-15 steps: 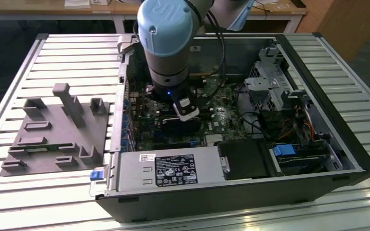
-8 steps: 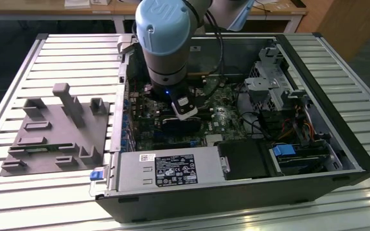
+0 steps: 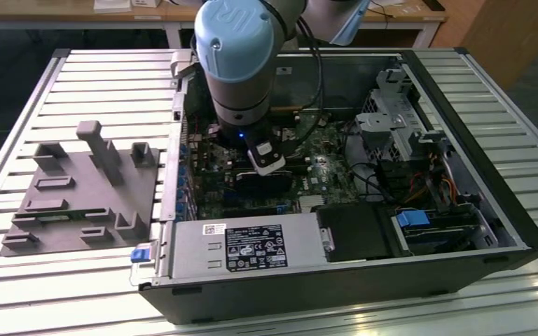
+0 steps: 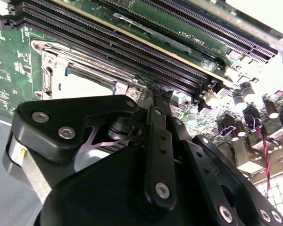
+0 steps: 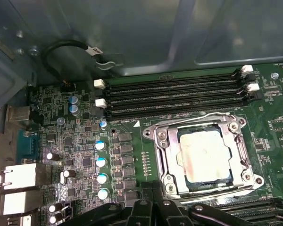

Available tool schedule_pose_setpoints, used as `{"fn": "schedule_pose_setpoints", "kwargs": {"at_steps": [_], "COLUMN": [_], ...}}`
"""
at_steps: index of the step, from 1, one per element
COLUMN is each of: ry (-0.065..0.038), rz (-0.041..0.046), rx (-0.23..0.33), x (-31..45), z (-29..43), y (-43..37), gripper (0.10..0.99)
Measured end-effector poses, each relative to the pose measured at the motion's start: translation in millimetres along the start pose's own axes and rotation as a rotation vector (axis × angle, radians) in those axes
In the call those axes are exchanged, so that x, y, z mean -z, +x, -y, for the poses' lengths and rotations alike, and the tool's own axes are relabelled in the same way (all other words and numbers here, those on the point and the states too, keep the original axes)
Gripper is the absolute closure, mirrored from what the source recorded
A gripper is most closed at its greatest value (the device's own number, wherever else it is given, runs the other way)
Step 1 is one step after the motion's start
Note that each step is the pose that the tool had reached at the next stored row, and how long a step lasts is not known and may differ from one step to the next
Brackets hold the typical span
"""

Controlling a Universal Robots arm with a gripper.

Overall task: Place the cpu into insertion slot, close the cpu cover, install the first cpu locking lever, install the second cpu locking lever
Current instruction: 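Install the second cpu locking lever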

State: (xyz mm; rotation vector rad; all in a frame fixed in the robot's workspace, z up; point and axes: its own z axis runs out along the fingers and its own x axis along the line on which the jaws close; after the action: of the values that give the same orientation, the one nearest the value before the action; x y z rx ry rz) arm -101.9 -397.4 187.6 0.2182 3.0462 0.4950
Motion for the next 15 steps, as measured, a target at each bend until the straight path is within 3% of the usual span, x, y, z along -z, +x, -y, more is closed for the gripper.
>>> {"fn": "schedule_pose_setpoints", "kwargs": {"at_steps": [15], "ry": [0.0], "rz": [0.0007], "rx": [0.0], "x": [3.3], "z": [-1.1], "y": [0.1], "gripper": [0.984]}}
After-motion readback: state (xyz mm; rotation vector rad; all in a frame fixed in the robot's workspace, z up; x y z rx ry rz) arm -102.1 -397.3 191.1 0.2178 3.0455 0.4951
